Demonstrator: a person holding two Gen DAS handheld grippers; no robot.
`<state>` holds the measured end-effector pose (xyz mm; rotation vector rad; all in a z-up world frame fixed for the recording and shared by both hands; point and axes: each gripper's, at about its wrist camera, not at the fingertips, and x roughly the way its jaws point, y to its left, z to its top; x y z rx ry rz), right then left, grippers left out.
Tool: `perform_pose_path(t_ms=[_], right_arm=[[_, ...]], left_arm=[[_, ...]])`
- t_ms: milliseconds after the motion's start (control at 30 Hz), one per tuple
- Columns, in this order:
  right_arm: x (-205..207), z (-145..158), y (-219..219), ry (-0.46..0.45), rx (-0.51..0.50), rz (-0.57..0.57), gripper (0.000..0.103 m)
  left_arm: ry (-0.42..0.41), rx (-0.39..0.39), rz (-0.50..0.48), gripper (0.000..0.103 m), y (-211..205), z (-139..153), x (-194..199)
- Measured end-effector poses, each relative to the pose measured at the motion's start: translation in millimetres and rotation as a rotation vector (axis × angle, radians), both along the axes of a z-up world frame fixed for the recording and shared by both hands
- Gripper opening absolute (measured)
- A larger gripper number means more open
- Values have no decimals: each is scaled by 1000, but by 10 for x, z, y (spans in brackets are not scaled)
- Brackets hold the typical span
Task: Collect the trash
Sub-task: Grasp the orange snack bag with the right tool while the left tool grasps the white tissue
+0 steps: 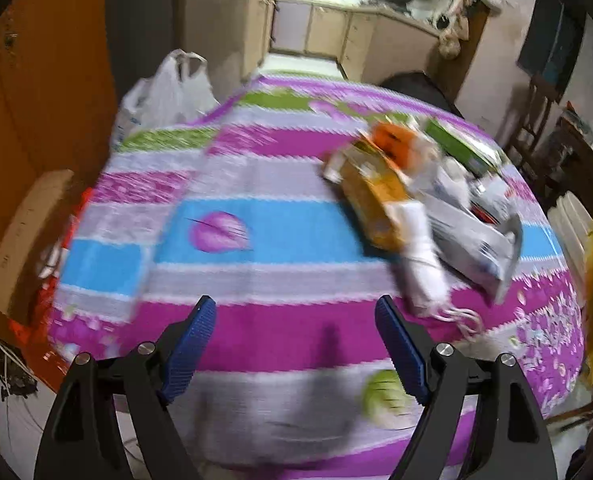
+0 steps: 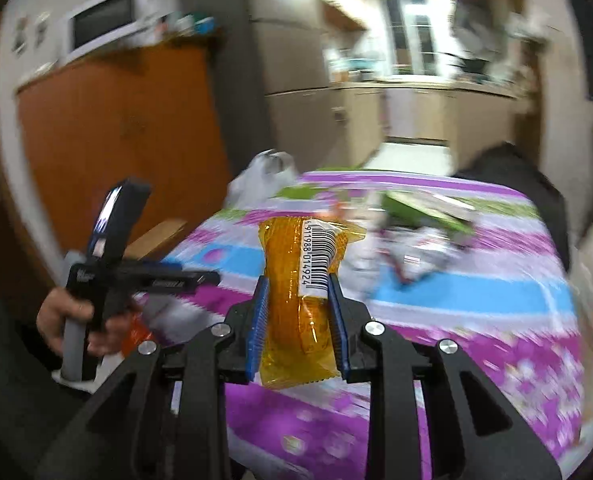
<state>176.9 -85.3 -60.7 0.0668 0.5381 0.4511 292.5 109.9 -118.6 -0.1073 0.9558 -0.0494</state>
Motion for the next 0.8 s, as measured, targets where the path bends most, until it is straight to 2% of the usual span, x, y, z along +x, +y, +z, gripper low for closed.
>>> perform_pose_path(t_ms=[67, 200, 300, 433, 533, 667, 800], right_arm=[[-22, -39, -156, 14, 37, -43, 27], [-77, -130, -308, 31, 65, -69, 27], [-99, -167, -420, 37, 86, -74, 27], [-128, -285, -463, 53, 113, -85, 27], [-119, -343, -476, 71, 122, -87, 27], [-100, -402, -452, 88, 129, -93, 27], [-58, -407, -414, 92, 133, -95, 27]], left_arm=[[24, -18, -34, 66, -229, -31, 56], [9, -24, -47, 66, -619, -42, 167], [11, -34, -24, 66, -750, -88, 276], [54, -56, -7, 57, -804, -212, 449], [39, -50, -4, 51, -825, -220, 485], [18, -49, 17, 28, -820, -245, 461], [10, -58, 6, 27, -773, -258, 367]])
